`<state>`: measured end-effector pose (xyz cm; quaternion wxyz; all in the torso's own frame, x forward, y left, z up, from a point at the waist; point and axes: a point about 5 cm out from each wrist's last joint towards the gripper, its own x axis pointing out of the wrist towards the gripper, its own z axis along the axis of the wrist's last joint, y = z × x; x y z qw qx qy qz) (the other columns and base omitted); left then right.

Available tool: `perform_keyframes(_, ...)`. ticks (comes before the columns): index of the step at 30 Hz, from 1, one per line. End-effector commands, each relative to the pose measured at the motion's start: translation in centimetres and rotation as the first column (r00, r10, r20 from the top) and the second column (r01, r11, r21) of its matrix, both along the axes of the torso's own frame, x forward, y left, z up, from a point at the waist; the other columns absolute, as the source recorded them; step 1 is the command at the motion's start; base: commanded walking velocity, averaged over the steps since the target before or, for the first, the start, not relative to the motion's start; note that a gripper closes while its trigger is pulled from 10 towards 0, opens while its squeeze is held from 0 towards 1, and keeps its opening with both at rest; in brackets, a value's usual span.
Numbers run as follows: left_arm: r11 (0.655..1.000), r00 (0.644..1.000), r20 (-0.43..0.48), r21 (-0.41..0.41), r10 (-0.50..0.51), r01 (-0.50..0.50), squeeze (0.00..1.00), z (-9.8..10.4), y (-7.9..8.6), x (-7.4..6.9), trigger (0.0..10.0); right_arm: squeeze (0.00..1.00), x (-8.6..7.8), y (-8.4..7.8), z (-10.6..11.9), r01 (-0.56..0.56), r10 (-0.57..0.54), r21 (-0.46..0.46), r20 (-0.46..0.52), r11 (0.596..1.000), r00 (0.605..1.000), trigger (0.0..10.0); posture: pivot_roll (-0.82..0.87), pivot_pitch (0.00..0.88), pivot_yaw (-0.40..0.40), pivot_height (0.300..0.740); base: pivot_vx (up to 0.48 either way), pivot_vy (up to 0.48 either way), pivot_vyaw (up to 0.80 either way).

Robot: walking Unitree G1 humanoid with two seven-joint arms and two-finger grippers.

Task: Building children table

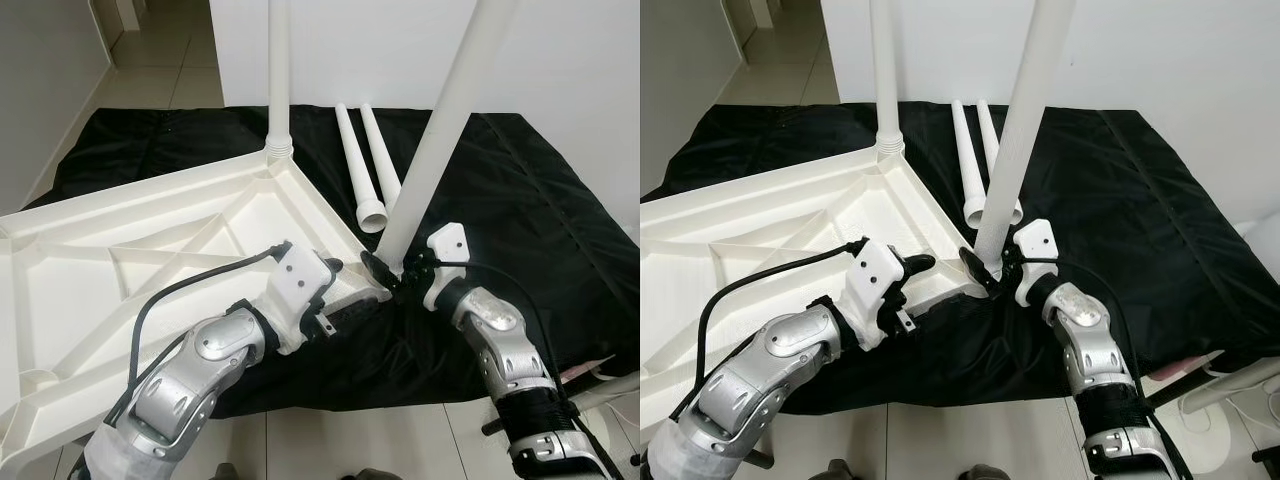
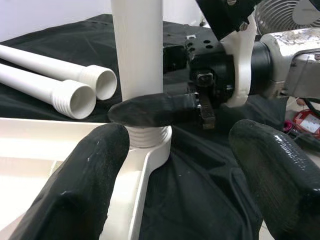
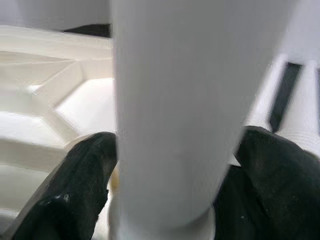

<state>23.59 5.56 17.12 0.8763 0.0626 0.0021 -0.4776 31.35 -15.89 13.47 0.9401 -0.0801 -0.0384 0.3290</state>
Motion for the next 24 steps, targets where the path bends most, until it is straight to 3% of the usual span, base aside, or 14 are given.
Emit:
perform_keyframes(1, 0.999, 0.999, -0.028, 0.031, -0.033, 0.034, 0.00, -0.4, -0.3, 0.1, 10.0, 0.00, 0.4, -0.3, 0.1, -0.032, 0.031, -0.025, -0.007, 0.999, 0.999, 9.5, -0.04, 0.000, -0.003, 0.740, 0.000, 0.000, 0.00)
perform_keyframes(3, 0.998, 0.999, -0.038, 0.045, -0.030, 0.032, 0.00, -0.4, -0.5, 0.3, 10.0, 0.00, 0.9, -0.6, 0.3, -0.062, 0.062, -0.047, -0.014, 0.997, 0.998, 10.0, -0.04, 0.000, -0.002, 0.740, 0.000, 0.000, 0.00)
perform_keyframes(4, 0.998, 0.999, -0.041, 0.050, -0.028, 0.030, 0.00, -0.4, -0.6, 0.4, 10.0, 0.00, 1.2, -0.7, 0.3, -0.072, 0.071, -0.053, -0.020, 0.996, 0.997, 8.9, -0.04, 0.000, 0.004, 0.740, 0.000, 0.000, 0.00)
perform_keyframes(8, 0.998, 0.999, -0.048, 0.056, -0.023, 0.026, 0.00, -0.2, -0.9, 0.7, 10.0, 0.00, 1.8, -0.6, 0.2, -0.096, 0.094, -0.064, -0.021, 0.993, 0.995, 8.1, -0.04, 0.000, 0.008, 0.740, 0.000, 0.000, 0.00)
perform_keyframes(10, 0.998, 0.999, -0.048, 0.056, -0.023, 0.025, 0.00, -0.2, -0.9, 0.7, 10.0, 0.00, 1.8, -0.6, 0.1, -0.101, 0.100, -0.065, -0.022, 0.993, 0.995, 8.3, -0.04, 0.000, 0.008, 0.740, 0.000, 0.000, 0.00)
perform_keyframes(11, 0.998, 0.999, -0.048, 0.057, -0.022, 0.025, 0.00, -0.2, -1.0, 0.7, 10.0, 0.00, 2.0, -0.4, 0.0, -0.104, 0.103, -0.068, -0.021, 0.992, 0.994, 7.7, -0.04, 0.000, 0.011, 0.740, 0.000, 0.000, 0.00)
perform_keyframes(14, 0.998, 0.999, -0.048, 0.058, -0.022, 0.025, 0.00, -0.2, -1.0, 0.7, 10.0, 0.00, 2.0, -0.4, 0.0, -0.104, 0.103, -0.068, -0.021, 0.992, 0.994, 7.7, -0.04, 0.000, 0.011, 0.740, 0.000, 0.000, 0.00)
perform_keyframes(15, 0.998, 0.998, -0.049, 0.062, -0.026, 0.029, 0.00, -0.1, -1.2, 0.6, 10.0, 0.00, 2.1, 0.0, 0.0, -0.123, 0.122, -0.052, -0.016, 0.991, 0.992, 4.2, -0.05, 0.000, 0.015, 0.740, 0.000, 0.000, 0.00)
perform_keyframes(17, 0.998, 0.998, -0.050, 0.063, -0.028, 0.031, 0.00, -0.1, -1.2, 0.6, 10.0, 0.00, 2.2, 0.2, 0.0, -0.132, 0.131, -0.045, -0.013, 0.990, 0.991, 4.2, -0.05, 0.000, 0.015, 0.740, 0.000, 0.000, 0.00)
perform_keyframes(18, 0.997, 0.998, -0.048, 0.063, -0.031, 0.034, 0.00, 0.0, -1.3, 0.6, 10.0, 0.00, 2.3, 0.4, 0.0, -0.133, 0.133, -0.038, -0.009, 0.990, 0.991, 2.5, -0.05, 0.000, 0.017, 0.740, 0.000, 0.000, 0.00)
perform_keyframes(19, 0.997, 0.998, -0.046, 0.062, -0.033, 0.035, 0.00, 0.0, -1.4, 0.6, 10.0, 0.00, 2.3, 0.6, 0.1, -0.136, 0.136, -0.029, -0.007, 0.990, 0.991, 2.6, -0.05, 0.000, 0.017, 0.740, 0.000, 0.000, 0.00)
perform_keyframes(20, 0.998, 0.998, -0.045, 0.061, -0.033, 0.036, 0.00, 0.1, -1.4, 0.7, 10.0, 0.00, 2.4, 0.9, 0.1, -0.141, 0.141, -0.018, -0.003, 0.990, 0.990, 1.1, -0.05, 0.000, 0.017, 0.740, 0.000, 0.000, 0.00)
perform_keyframes(23, 0.998, 0.998, -0.043, 0.059, -0.034, 0.036, 0.00, 0.1, -1.5, 0.7, 10.0, 0.00, 2.4, 1.2, 0.2, -0.146, 0.146, -0.007, -0.001, 0.989, 0.989, 1.6, -0.05, 0.001, 0.015, 0.740, 0.000, 0.000, 0.00)
perform_keyframes(24, 0.998, 0.999, -0.041, 0.059, -0.033, 0.035, 0.00, 0.2, -1.5, 0.8, 10.0, 0.00, 2.4, 1.5, 0.1, -0.152, 0.152, 0.001, 0.001, 0.988, 0.988, 0.0, -0.05, 0.001, 0.015, 0.740, 0.000, 0.000, 0.00)
